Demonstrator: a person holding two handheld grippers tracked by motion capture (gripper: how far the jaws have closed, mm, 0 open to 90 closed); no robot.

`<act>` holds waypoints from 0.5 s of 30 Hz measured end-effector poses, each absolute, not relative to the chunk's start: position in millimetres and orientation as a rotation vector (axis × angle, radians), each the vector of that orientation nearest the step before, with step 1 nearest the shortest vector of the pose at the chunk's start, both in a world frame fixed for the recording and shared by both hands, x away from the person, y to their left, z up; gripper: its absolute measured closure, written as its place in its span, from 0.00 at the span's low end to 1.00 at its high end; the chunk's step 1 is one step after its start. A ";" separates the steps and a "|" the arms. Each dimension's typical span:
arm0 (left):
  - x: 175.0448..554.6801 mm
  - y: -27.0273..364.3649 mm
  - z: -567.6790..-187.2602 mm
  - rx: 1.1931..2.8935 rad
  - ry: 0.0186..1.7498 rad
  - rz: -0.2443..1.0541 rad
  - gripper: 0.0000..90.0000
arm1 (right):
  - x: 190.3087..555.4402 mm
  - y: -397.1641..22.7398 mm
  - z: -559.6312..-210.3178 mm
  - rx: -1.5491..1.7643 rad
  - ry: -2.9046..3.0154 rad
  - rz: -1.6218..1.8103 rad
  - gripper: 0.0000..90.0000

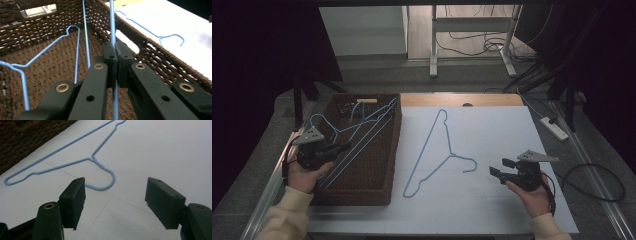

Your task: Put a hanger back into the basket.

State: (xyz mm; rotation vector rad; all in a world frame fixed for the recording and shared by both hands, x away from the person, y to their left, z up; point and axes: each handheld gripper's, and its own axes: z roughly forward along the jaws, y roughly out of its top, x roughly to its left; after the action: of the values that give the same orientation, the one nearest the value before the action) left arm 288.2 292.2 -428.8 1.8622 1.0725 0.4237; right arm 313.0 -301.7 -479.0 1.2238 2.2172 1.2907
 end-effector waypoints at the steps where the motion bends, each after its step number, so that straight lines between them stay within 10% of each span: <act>1: 289.7 293.0 -428.8 1.865 1.073 0.424 0.97 | 313.0 -301.9 -478.9 1.224 2.217 1.291 0.36; 15: 296.3 305.8 -441.8 1.903 1.119 0.393 0.97 | 313.5 -301.0 -479.5 1.222 2.219 1.290 0.36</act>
State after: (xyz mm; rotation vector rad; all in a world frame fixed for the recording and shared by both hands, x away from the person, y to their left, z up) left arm 296.3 305.8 -441.8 1.9033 1.1193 0.3930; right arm 313.5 -301.0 -479.5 1.2221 2.2187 1.2901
